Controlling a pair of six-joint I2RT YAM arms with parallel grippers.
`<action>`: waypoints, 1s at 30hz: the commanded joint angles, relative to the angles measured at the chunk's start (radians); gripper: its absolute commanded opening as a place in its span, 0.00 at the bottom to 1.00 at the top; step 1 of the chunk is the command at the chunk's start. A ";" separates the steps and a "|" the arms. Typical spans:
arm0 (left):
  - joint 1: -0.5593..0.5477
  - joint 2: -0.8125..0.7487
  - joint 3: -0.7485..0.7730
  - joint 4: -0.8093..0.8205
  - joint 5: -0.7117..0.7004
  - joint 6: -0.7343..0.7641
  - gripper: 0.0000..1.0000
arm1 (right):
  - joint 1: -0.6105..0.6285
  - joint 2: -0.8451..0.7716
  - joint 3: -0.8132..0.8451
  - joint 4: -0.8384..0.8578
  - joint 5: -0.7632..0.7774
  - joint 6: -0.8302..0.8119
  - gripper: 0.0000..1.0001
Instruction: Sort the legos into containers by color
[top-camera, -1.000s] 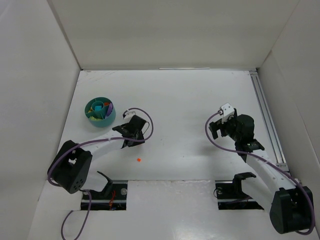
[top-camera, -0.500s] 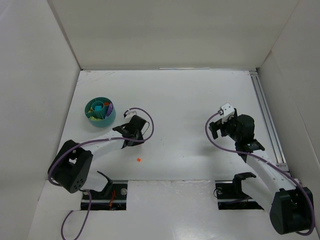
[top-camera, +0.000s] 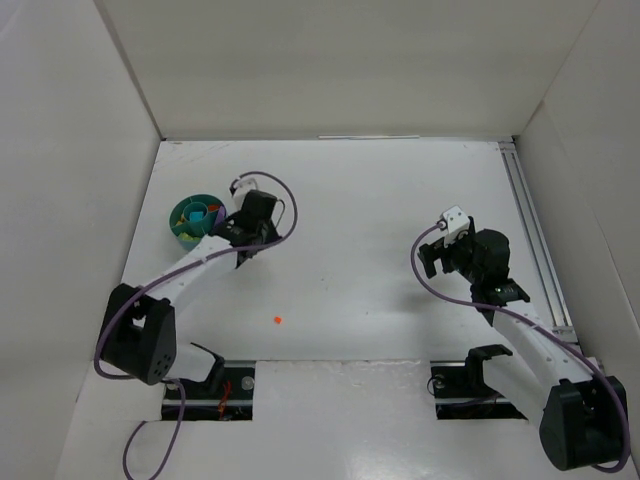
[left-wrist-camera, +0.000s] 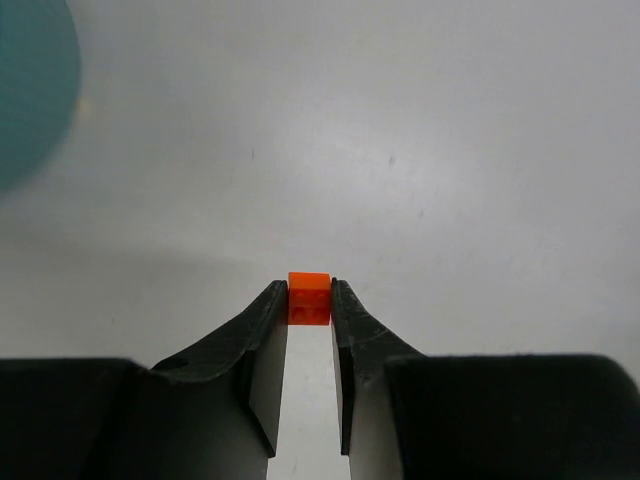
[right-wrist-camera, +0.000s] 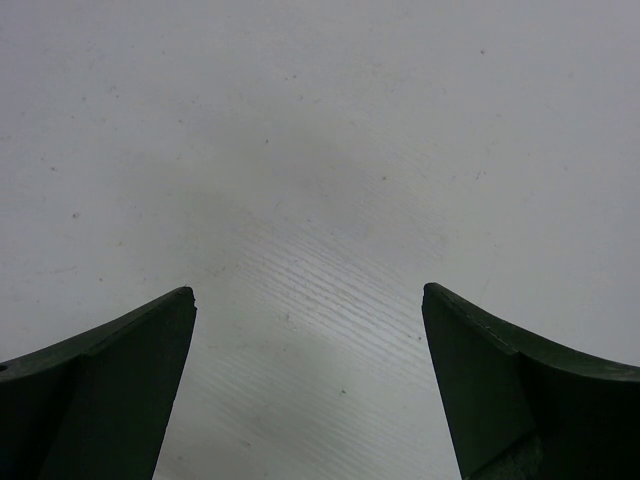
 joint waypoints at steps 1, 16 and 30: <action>0.097 0.008 0.153 0.026 -0.036 0.079 0.12 | 0.008 -0.015 -0.003 0.025 -0.014 0.000 0.99; 0.440 0.231 0.466 -0.057 -0.036 0.176 0.15 | 0.008 0.026 0.015 0.025 0.028 -0.018 0.99; 0.471 0.340 0.526 -0.097 -0.064 0.167 0.26 | 0.008 0.064 0.024 0.025 0.028 -0.018 0.99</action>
